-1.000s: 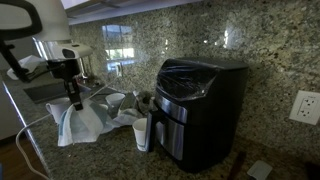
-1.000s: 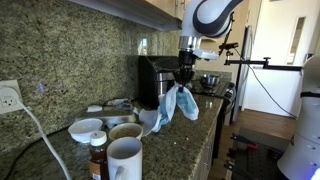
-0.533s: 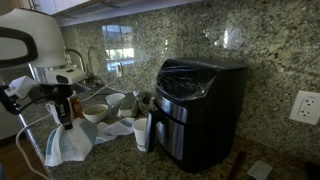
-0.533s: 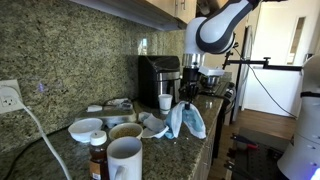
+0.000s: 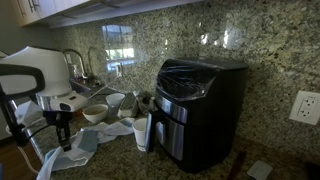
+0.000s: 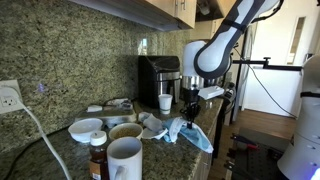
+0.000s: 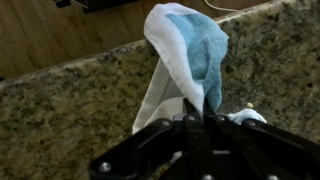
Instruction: Use the cloth to wipe the kitchen surface
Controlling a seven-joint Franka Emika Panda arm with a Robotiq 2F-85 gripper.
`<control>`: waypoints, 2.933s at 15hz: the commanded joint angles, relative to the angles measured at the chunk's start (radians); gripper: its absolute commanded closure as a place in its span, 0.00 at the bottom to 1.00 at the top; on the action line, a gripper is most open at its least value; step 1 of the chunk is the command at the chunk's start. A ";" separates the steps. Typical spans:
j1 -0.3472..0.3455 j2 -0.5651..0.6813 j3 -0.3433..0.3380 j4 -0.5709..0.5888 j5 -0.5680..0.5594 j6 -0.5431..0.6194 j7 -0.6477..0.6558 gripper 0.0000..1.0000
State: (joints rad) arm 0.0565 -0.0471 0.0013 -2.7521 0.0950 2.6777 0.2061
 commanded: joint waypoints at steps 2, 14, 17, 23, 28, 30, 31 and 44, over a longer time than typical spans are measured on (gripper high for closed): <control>-0.025 0.107 -0.006 -0.007 -0.096 0.108 0.148 0.98; 0.022 0.233 -0.041 0.160 -0.293 0.254 0.399 0.98; 0.028 0.303 0.057 0.193 -0.115 0.327 0.260 0.98; -0.167 0.357 0.384 0.207 0.257 0.283 -0.136 0.98; -0.206 0.267 0.390 0.137 0.404 0.079 -0.265 0.98; -0.189 0.229 0.356 0.113 0.451 -0.033 -0.308 0.98; -0.173 0.213 0.331 0.101 0.461 -0.083 -0.317 0.98; -0.068 0.099 0.032 -0.025 0.103 -0.057 0.170 0.98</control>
State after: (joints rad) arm -0.0037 0.0429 0.0999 -2.7778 0.3487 2.5757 0.2048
